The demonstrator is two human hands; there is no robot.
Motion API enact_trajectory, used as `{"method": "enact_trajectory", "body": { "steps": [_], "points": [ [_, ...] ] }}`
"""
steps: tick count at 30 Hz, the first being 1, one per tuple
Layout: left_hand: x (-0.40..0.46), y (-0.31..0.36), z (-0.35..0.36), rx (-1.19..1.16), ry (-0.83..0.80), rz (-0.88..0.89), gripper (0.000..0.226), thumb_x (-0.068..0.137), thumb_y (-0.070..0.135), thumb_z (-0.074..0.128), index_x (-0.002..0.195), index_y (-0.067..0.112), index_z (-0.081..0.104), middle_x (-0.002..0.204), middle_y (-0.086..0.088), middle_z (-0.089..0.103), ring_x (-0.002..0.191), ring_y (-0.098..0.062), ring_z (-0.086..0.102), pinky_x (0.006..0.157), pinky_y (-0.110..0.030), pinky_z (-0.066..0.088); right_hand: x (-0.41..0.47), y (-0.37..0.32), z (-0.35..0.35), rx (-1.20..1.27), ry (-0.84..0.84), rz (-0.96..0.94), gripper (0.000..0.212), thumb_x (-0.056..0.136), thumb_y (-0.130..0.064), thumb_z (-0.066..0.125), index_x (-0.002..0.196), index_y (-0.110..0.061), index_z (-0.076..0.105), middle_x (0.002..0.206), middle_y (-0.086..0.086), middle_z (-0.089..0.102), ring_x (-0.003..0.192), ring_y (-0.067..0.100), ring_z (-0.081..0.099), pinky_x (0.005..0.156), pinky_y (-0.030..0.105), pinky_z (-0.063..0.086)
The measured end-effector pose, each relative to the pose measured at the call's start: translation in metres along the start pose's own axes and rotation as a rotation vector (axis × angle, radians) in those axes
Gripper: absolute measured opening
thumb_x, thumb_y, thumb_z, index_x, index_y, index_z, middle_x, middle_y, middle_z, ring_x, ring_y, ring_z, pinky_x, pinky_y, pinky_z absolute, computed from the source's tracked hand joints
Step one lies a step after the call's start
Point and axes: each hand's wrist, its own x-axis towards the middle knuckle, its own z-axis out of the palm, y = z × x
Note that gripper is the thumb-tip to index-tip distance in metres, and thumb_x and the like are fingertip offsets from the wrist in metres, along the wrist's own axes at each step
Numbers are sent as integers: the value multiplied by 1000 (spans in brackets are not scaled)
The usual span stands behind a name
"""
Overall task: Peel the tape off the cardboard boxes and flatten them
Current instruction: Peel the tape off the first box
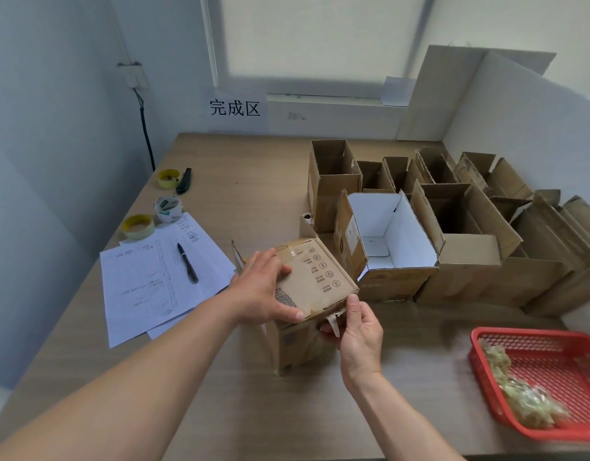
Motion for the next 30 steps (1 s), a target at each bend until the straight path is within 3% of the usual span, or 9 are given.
{"method": "enact_trajectory", "body": {
  "steps": [3,5,9,12,14,18,21,25,30],
  "points": [
    [0,1,0,3,12,9,105,63,64,83,147,27,33,163,7,5,151,-15,-5,122,-51,13,0,3,-1,-16,-5,-31,33,95,-41,54,76,-16,63,78,14,63,76,30,55,71,48,49],
    [0,1,0,2,11,12,105,63,64,83,148,27,32,163,7,5,150,-15,-4,122,-50,13,2,6,-4,-37,2,-25,34,101,-34,52,74,-14,61,78,16,57,78,30,50,75,51,45],
    [0,1,1,8,13,14,105,62,64,83,147,27,33,163,7,5,150,-14,-4,122,-49,13,9,5,-14,-283,80,-113,44,99,-23,59,58,-14,47,58,3,45,62,21,40,61,44,39],
    [1,2,4,16,14,18,106,62,64,83,147,29,32,163,9,3,150,-13,-5,121,-48,12,18,-6,-18,-468,169,-82,36,79,-21,65,53,-8,45,50,0,45,54,18,42,56,45,46],
    [1,1,5,19,25,11,106,61,66,83,147,29,33,163,9,4,150,-13,-4,120,-47,13,24,-15,-15,-431,200,23,26,70,-19,66,56,-14,45,54,1,50,56,23,51,61,44,52],
    [2,0,7,21,30,7,106,60,67,82,146,29,33,163,10,4,150,-15,-5,120,-50,14,31,-23,-14,-352,175,158,2,79,-8,65,78,-10,63,75,12,70,77,36,71,72,57,60],
    [1,3,7,28,30,-2,106,60,67,82,146,30,33,162,10,4,150,-15,-4,119,-52,15,29,-28,-14,-426,167,148,13,81,-5,61,77,-13,71,69,7,73,66,28,73,68,52,61],
    [-1,6,8,42,23,-20,107,61,67,82,148,30,31,165,9,-1,152,-19,-10,120,-57,14,23,-33,-11,-483,200,120,17,80,-7,60,72,-16,72,68,6,73,72,31,72,71,50,61],
    [-6,11,8,51,39,-25,105,63,65,82,147,28,33,164,7,3,152,-20,-7,119,-59,16,14,-29,-5,-232,290,190,15,85,2,61,82,-7,73,84,16,73,81,34,72,76,52,61]
  ]
}}
